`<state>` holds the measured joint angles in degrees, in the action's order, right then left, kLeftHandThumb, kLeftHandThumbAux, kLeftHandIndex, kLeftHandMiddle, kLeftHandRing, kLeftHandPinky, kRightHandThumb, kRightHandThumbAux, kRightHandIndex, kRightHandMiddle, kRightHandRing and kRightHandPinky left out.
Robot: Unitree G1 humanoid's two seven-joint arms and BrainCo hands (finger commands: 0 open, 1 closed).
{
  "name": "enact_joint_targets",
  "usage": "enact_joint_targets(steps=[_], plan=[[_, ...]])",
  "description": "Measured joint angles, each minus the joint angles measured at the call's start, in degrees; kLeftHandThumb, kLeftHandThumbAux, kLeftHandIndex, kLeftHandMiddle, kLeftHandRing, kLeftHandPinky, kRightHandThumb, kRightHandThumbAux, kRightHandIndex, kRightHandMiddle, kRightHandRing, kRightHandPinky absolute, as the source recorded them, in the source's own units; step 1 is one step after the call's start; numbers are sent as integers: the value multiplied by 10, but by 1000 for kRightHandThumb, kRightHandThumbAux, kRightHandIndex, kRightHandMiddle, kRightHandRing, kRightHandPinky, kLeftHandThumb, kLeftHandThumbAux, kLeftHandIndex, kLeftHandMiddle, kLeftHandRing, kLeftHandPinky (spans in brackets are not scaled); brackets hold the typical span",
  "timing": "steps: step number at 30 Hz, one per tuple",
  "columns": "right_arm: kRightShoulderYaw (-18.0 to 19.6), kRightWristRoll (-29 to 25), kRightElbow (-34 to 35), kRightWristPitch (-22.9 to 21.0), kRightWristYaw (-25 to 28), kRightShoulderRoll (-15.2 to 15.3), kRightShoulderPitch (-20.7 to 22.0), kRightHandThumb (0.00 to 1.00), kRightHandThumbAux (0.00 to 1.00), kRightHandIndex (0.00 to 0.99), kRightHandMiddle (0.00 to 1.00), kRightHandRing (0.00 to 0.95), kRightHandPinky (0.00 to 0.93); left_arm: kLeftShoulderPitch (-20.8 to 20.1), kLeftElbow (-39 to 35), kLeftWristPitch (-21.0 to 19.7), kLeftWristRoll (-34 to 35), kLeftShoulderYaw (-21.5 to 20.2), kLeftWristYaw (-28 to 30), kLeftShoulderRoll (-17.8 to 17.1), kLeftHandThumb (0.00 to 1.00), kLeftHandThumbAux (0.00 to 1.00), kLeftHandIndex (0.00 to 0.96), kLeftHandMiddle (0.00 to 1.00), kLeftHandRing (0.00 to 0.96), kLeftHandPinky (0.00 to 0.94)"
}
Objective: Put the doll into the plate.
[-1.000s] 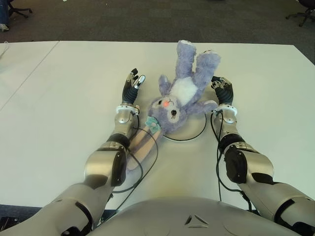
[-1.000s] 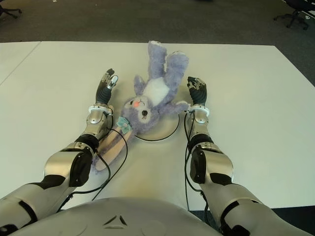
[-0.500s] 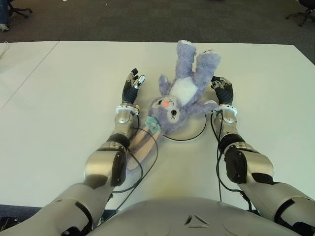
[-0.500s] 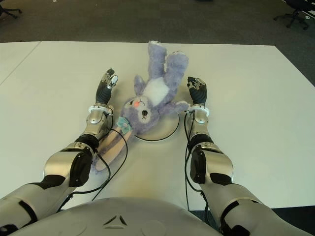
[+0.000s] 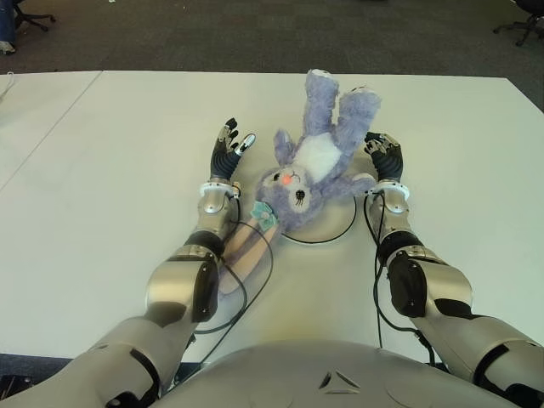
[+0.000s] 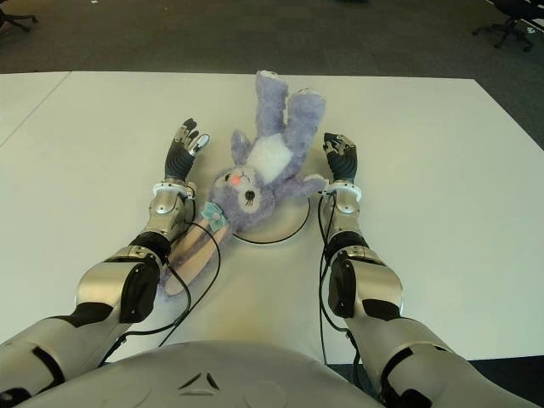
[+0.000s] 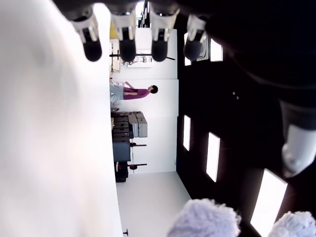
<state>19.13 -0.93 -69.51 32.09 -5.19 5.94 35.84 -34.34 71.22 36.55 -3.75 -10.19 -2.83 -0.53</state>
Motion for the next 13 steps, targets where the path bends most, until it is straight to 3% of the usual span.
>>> enact_joint_targets(steps=[5, 13], plan=[[1, -1, 0, 0, 1, 0, 0, 681, 738, 404, 305, 286, 282, 0, -4, -16, -21, 16, -38, -1, 12, 698, 0, 21, 21, 33], [5, -5, 0, 0, 5, 0, 0, 685, 738, 403, 308, 303, 306, -1, -7, -29, -42, 29, -67, -2, 86, 748, 18, 22, 19, 41]])
